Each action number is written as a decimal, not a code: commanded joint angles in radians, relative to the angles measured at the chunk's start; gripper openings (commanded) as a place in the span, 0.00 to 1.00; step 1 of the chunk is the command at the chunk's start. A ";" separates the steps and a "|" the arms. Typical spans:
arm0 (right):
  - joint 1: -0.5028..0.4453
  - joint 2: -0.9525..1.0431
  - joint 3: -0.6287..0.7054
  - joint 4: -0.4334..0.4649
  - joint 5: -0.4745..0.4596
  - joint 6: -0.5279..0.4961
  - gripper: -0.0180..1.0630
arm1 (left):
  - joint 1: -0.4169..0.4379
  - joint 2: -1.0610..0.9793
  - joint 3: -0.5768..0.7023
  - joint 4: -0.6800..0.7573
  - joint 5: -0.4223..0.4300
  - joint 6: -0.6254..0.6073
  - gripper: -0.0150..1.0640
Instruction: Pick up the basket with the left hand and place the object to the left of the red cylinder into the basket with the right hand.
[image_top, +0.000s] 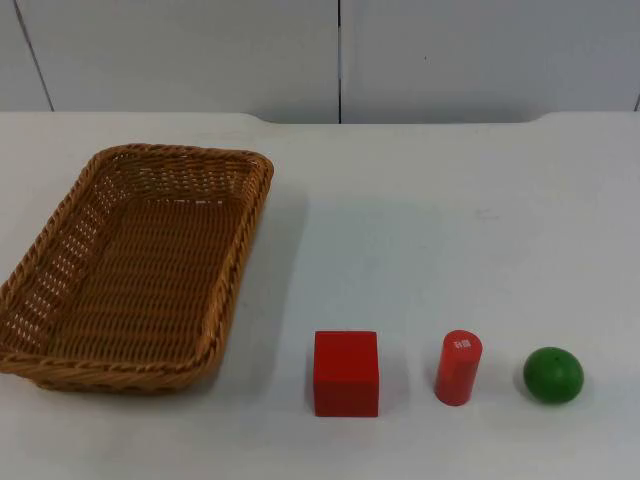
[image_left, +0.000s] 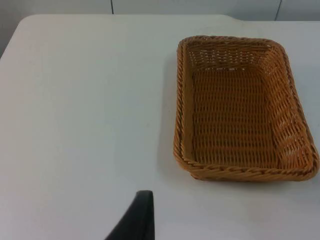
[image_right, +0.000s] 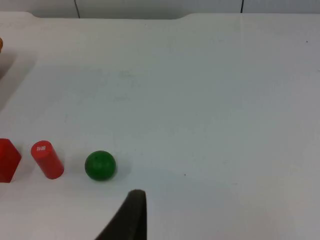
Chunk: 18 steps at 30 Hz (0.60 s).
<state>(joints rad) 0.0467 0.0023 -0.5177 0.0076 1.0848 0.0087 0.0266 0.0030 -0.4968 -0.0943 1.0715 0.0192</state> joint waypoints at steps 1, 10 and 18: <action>-0.003 0.019 -0.024 0.006 -0.010 -0.001 0.99 | -0.005 -0.003 0.001 -0.005 -0.005 -0.010 0.99; -0.003 0.302 -0.168 -0.008 -0.081 -0.002 0.99 | -0.005 0.195 -0.082 -0.005 -0.113 -0.010 0.99; -0.003 0.561 -0.234 -0.008 -0.194 -0.002 0.99 | -0.005 0.493 -0.172 -0.008 -0.192 -0.010 0.99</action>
<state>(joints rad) 0.0467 0.5464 -0.7448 0.0070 0.9164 0.0087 0.0266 0.4783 -0.6612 -0.0943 0.9027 0.0192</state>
